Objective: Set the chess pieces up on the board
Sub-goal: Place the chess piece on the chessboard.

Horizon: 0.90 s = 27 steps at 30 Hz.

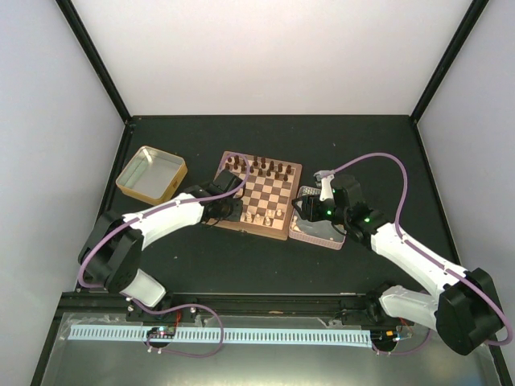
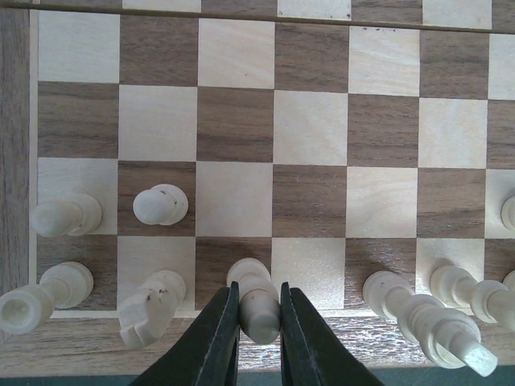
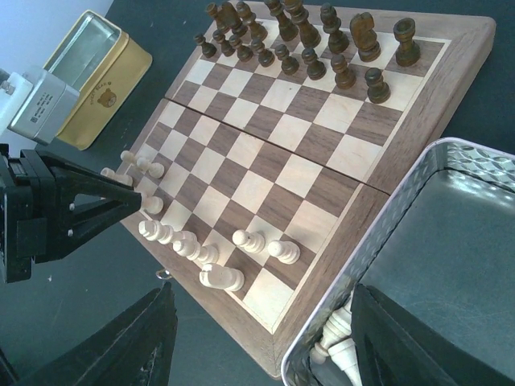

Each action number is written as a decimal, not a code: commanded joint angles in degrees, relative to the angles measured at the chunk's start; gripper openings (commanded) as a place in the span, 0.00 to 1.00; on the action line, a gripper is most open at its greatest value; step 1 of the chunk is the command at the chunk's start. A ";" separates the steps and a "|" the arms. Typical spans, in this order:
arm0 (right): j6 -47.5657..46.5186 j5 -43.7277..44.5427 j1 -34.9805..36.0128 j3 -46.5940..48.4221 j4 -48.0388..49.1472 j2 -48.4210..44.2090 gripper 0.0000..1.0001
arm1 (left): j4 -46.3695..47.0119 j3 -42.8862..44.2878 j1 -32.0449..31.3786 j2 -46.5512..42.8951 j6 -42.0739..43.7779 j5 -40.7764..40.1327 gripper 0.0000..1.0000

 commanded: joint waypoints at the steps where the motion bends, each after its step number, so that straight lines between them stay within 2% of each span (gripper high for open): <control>1: 0.65 0.18 0.25 0.17 0.88 0.37 0.60 | -0.73 -0.27 0.31 0.95 0.15 -0.26 0.17; 10: 0.69 0.27 0.22 0.28 0.79 0.27 0.60 | -1.68 0.69 0.32 -0.15 0.29 -0.29 0.27; 19: 1.83 2.53 0.18 0.56 0.21 -1.34 0.60 | -2.79 3.11 0.38 -4.80 0.25 0.10 0.32; 27: 2.50 5.10 0.13 0.17 -0.71 -2.54 0.60 | -3.74 4.29 0.37 -4.91 -0.02 2.79 0.37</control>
